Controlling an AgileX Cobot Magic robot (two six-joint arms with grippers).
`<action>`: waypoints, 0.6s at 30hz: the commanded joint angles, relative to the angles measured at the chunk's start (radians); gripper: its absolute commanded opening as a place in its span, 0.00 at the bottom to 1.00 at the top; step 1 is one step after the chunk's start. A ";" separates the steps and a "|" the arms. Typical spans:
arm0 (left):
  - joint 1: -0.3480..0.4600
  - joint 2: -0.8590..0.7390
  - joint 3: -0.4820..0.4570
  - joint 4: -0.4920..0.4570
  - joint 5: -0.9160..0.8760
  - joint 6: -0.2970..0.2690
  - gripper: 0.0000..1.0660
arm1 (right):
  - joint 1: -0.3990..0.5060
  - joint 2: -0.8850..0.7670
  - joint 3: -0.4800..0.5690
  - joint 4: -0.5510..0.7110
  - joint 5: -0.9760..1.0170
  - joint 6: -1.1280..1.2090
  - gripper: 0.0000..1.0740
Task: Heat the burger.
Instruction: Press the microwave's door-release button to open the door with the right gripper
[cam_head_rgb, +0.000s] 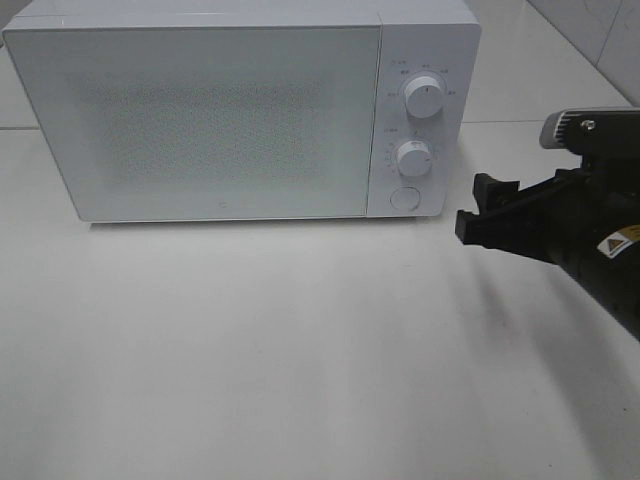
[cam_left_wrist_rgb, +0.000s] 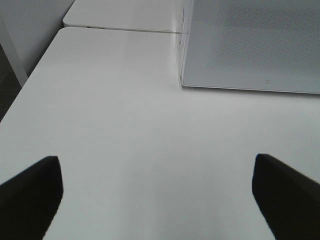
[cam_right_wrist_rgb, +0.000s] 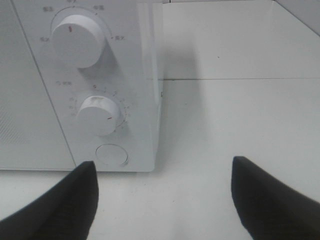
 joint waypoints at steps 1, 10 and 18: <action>0.002 -0.020 0.004 -0.001 -0.004 -0.004 0.92 | 0.049 0.026 -0.008 0.047 -0.034 -0.022 0.66; 0.002 -0.020 0.004 -0.001 -0.004 -0.004 0.92 | 0.162 0.118 -0.069 0.148 -0.046 -0.041 0.66; 0.002 -0.020 0.004 -0.001 -0.004 -0.004 0.92 | 0.171 0.132 -0.076 0.150 -0.044 -0.029 0.66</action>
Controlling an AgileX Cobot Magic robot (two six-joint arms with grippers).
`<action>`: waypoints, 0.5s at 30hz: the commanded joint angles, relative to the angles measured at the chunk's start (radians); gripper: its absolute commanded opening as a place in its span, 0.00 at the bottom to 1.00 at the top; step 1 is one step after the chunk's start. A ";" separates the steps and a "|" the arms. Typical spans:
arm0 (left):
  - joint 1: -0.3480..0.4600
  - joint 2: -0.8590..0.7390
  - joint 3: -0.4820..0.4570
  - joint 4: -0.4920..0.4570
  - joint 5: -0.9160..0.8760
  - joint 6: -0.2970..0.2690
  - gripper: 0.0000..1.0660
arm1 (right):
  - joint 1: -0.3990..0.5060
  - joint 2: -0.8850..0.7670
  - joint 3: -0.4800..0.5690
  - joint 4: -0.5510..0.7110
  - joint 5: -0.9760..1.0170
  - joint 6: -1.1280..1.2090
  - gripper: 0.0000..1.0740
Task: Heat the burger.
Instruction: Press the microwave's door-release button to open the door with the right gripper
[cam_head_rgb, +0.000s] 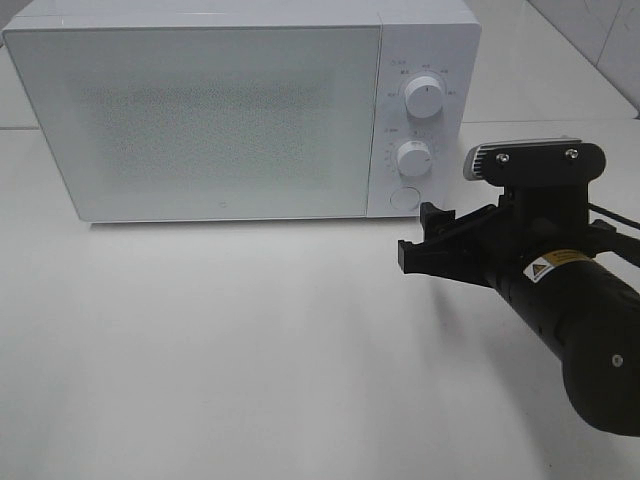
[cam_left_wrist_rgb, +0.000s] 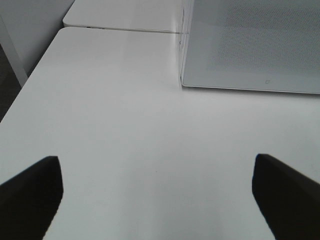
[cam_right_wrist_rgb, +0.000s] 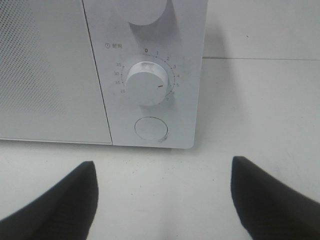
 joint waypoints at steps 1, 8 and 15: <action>0.002 -0.020 0.004 -0.001 -0.004 -0.004 0.92 | 0.004 0.000 -0.007 0.002 -0.007 0.015 0.65; 0.002 -0.020 0.004 -0.001 -0.004 -0.004 0.92 | 0.004 0.000 -0.007 0.002 -0.008 0.227 0.57; 0.002 -0.020 0.004 -0.001 -0.004 -0.004 0.92 | 0.004 0.000 -0.007 -0.002 -0.007 0.702 0.34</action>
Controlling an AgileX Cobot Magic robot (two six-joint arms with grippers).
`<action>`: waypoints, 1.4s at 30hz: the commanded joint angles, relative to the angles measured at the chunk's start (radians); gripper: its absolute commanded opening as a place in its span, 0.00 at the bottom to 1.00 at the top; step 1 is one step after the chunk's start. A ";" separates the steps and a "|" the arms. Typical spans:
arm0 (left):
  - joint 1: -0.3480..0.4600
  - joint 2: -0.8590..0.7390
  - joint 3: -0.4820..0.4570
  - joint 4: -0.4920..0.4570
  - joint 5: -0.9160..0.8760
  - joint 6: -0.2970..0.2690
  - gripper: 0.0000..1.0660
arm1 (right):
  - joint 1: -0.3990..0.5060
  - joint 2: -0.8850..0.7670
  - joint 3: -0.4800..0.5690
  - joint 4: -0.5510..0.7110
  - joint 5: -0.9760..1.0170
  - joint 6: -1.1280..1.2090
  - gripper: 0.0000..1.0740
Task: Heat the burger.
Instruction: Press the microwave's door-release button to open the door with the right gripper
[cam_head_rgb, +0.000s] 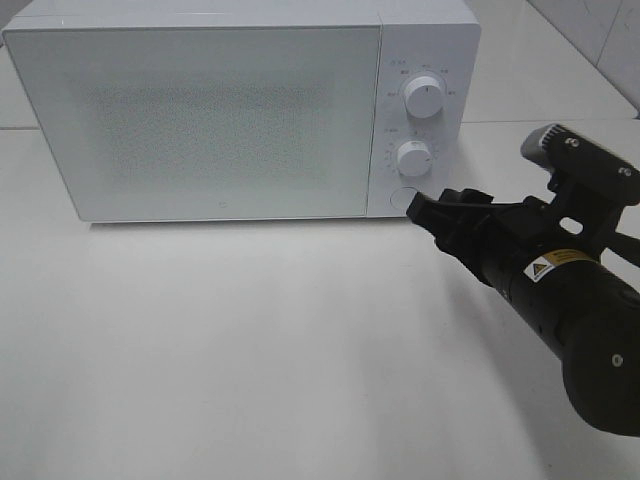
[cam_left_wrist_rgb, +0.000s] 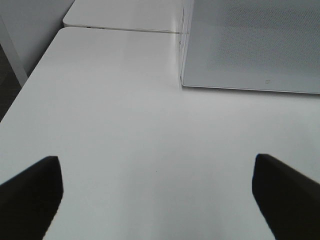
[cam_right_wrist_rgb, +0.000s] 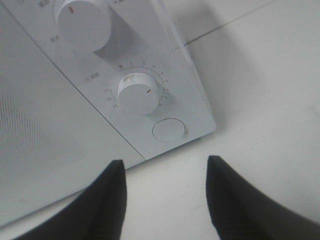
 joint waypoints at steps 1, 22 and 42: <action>0.002 -0.020 0.004 -0.001 -0.004 -0.004 0.92 | 0.003 0.000 -0.007 -0.004 -0.003 0.182 0.34; 0.002 -0.020 0.004 -0.001 -0.004 -0.004 0.92 | 0.002 0.077 -0.054 0.000 0.046 0.968 0.00; 0.002 -0.020 0.004 -0.001 -0.004 -0.004 0.92 | -0.131 0.248 -0.267 -0.090 0.162 1.031 0.00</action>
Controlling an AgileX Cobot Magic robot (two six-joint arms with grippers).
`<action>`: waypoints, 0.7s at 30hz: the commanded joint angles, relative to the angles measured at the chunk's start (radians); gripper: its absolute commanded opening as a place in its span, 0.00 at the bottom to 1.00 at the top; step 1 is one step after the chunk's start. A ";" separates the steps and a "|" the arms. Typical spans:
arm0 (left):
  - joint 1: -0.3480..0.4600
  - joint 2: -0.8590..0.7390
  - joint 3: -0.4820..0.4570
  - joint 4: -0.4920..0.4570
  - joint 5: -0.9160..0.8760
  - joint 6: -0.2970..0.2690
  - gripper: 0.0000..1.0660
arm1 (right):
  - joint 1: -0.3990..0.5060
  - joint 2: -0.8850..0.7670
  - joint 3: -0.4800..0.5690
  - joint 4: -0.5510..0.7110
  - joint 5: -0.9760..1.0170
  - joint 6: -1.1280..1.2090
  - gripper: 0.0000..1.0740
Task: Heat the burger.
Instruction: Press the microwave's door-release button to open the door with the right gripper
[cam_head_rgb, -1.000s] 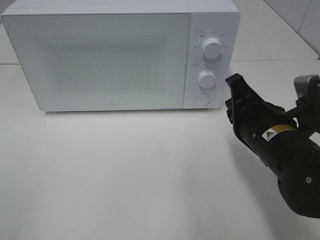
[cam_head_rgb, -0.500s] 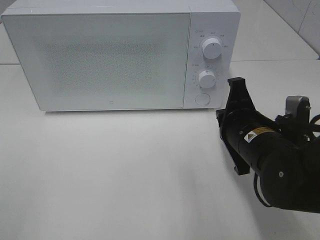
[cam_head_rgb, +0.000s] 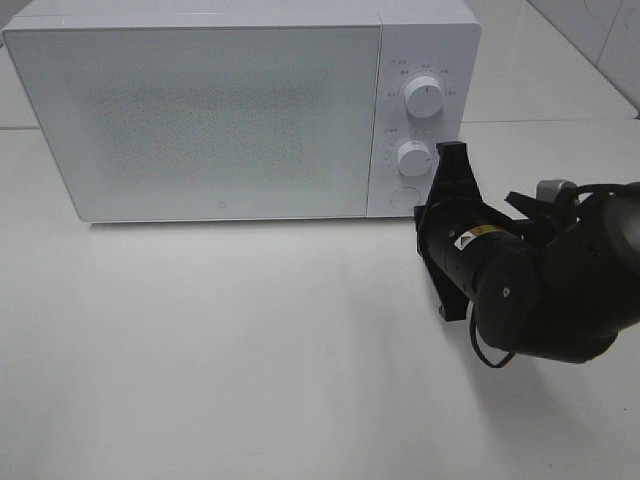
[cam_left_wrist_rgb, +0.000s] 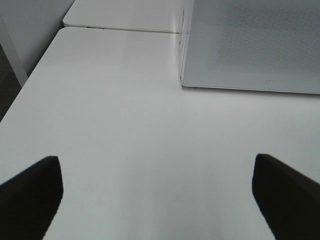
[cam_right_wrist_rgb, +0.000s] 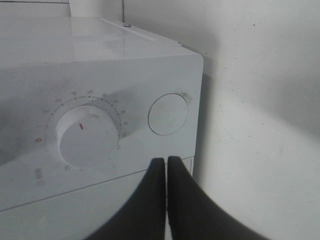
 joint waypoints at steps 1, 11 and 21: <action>0.002 -0.020 0.004 -0.001 -0.004 -0.004 0.92 | -0.038 0.024 -0.045 -0.038 0.041 -0.002 0.00; 0.002 -0.020 0.004 -0.001 -0.004 -0.004 0.92 | -0.095 0.088 -0.134 -0.061 0.076 -0.001 0.00; 0.002 -0.020 0.004 0.000 -0.004 -0.004 0.92 | -0.107 0.161 -0.211 -0.072 0.096 0.000 0.00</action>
